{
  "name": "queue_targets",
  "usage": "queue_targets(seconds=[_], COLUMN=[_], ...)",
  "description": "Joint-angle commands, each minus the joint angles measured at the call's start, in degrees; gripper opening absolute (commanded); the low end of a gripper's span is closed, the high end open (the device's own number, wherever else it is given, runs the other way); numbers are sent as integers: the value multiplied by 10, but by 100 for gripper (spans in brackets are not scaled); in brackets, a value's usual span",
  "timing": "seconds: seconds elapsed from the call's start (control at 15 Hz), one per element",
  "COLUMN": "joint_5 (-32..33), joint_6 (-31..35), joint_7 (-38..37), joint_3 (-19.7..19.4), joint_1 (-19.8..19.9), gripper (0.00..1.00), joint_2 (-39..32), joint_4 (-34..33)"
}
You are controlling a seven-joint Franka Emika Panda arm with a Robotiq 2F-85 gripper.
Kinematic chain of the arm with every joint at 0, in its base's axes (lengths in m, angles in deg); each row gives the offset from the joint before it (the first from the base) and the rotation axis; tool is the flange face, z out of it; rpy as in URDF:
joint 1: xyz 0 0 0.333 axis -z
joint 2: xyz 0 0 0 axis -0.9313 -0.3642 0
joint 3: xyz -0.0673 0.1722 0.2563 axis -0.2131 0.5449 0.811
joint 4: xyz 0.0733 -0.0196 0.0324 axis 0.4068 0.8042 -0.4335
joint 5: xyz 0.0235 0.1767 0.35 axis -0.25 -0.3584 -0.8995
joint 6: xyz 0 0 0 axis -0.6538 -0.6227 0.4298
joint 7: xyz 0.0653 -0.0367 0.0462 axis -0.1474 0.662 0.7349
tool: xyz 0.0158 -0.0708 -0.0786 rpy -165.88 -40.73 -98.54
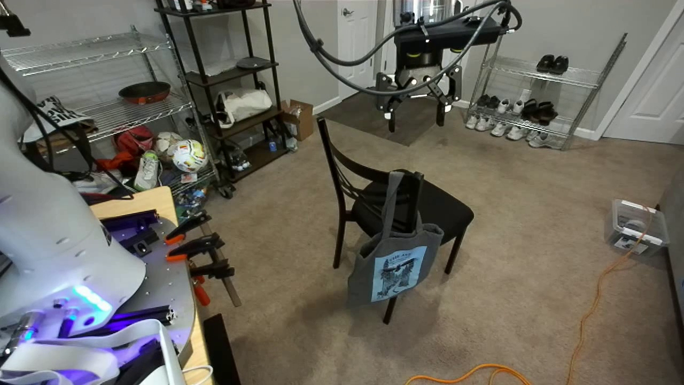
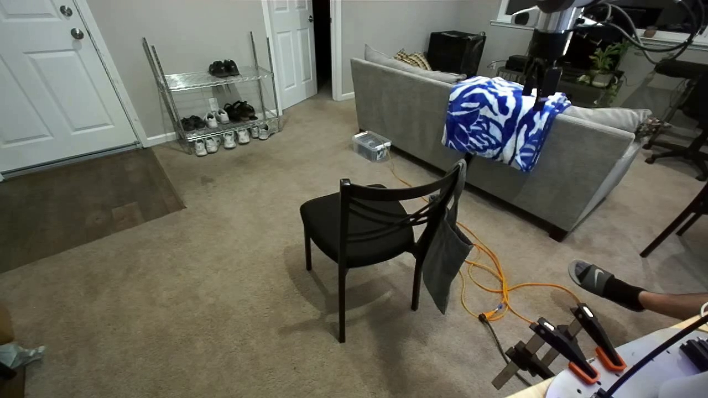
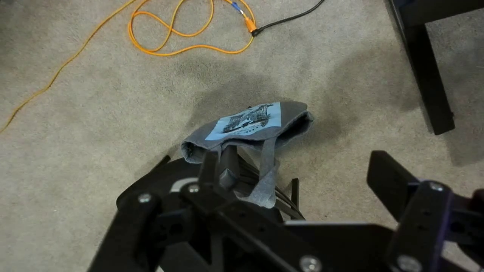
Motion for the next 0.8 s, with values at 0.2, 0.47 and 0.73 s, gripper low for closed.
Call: queue_targets(seconds=[0.2, 0.47, 0.73], joint_5=[2, 5, 2], joint_6=[-1, -5, 16], joint_7=[-1, -2, 13], joint_3=[8, 9, 28], joint_1=[8, 6, -1], gripper=[100, 100, 100], joint_2=[0, -3, -55], joint_4=[-1, -3, -51])
